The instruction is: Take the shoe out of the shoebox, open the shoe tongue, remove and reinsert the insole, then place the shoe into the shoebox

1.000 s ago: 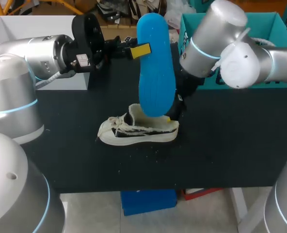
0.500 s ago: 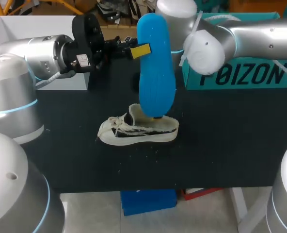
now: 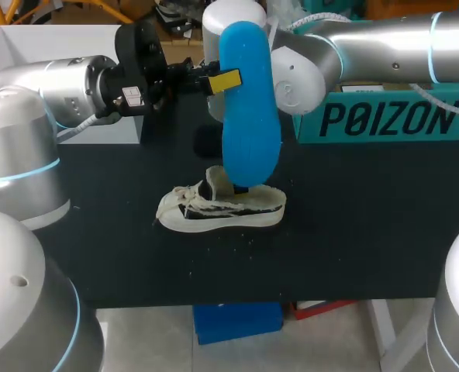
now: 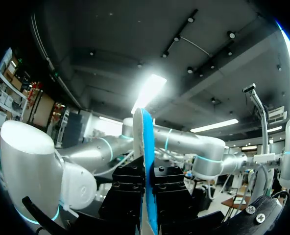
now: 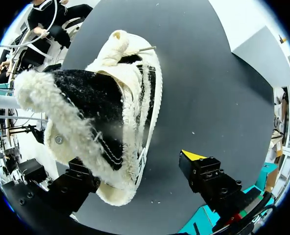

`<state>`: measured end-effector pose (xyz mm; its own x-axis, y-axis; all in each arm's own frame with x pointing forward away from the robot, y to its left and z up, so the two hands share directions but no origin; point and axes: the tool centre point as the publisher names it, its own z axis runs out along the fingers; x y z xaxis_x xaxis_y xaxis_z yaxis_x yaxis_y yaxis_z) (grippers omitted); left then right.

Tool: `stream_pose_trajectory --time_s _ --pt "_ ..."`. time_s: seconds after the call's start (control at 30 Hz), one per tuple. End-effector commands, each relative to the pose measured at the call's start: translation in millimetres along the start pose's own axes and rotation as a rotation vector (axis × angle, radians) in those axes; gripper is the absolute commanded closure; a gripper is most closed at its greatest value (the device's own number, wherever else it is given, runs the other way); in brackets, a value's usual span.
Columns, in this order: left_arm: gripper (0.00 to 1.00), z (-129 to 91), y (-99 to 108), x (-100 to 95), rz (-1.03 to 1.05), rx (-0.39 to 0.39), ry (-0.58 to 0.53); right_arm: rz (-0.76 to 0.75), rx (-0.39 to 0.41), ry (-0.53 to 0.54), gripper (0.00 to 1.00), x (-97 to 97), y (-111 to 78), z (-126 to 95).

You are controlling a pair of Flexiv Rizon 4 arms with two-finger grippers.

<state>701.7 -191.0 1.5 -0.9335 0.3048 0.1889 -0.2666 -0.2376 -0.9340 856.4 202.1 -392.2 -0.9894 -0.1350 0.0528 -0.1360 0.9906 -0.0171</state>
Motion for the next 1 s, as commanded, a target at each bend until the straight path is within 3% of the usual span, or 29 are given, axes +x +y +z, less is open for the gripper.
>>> stream_pose_trajectory --time_s 0.03,0.07,0.87,0.93,1.0 --pt "1.0 1 1 -0.4 0.003 0.002 -0.001 0.008 0.004 -0.001 0.91 0.8 3.0 7" --pt "1.0 1 1 -0.4 0.003 0.002 -0.001 0.008 0.004 -0.001 1.0 0.8 3.0 7" --pt "1.0 1 1 -0.4 0.003 0.002 -0.001 0.008 0.004 -0.001 1.0 0.8 3.0 7" --pt "1.0 1 1 -0.4 0.003 0.002 -0.001 0.075 0.031 -0.03 1.0 0.4 0.0 -12" --pt "1.0 1 1 -0.4 0.003 0.002 -0.001 0.189 0.055 -0.046 1.0 -1.6 -11.5 -46"
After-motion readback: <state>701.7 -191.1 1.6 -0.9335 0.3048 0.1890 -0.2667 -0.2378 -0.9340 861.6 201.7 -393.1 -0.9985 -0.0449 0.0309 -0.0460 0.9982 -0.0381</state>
